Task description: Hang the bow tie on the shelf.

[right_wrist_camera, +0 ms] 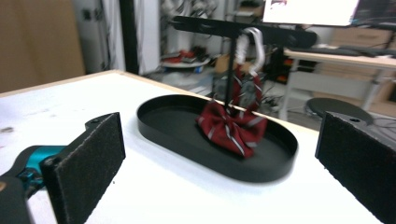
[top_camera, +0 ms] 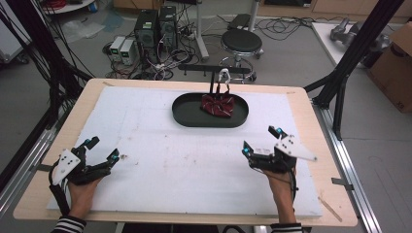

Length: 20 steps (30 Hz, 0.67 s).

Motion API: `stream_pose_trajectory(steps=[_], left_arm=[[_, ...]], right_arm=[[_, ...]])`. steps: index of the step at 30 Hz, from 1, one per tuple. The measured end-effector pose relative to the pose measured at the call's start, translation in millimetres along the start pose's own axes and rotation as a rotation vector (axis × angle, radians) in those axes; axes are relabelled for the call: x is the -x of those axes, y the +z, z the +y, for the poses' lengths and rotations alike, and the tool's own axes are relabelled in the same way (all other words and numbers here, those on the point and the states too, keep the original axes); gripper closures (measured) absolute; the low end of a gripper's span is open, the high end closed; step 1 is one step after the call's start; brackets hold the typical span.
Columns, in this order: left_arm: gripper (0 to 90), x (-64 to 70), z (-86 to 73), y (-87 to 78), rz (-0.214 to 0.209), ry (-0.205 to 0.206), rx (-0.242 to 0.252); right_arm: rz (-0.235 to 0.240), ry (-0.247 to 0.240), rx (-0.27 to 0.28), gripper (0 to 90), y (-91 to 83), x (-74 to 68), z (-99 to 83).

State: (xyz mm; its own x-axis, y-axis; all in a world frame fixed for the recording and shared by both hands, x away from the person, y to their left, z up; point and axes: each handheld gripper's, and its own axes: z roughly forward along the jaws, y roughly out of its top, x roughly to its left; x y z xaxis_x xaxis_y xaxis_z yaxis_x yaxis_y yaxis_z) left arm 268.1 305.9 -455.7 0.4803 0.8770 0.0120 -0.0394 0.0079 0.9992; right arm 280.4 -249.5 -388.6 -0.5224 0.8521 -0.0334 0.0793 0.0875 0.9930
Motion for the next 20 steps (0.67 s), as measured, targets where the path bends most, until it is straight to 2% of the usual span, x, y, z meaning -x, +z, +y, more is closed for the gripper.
stream_pose_trajectory(steps=[3,5,10,13,18,20], left_arm=[[14.8,0.4,-0.1,-0.2,0.000,-0.002,0.006],[14.8,0.4,0.0,-0.8,-0.005,0.003,0.010],[14.6,-0.3,0.0,-1.6,-0.022,-0.013,0.013],[14.6,0.5,0.2,-2.0,-0.021,-0.003,0.009],[14.6,1.1,0.0,-2.0,-0.007,-0.004,0.009],[14.6,1.0,0.0,-1.7,-0.006,-0.007,0.008]], right_arm=[[-0.037,0.008,0.029,0.4,-6.7,-2.8,-25.1],[-0.059,-0.016,0.034,0.4,-6.8,-4.4,-36.3],[-0.065,-0.012,0.012,0.4,-4.0,-7.5,-55.0],[-0.068,-0.019,-0.010,0.4,-2.7,-7.2,-61.7],[-0.065,0.023,0.035,0.4,-8.2,-3.1,-65.2],[-0.066,0.037,0.038,0.4,-8.8,-1.5,-65.6]])
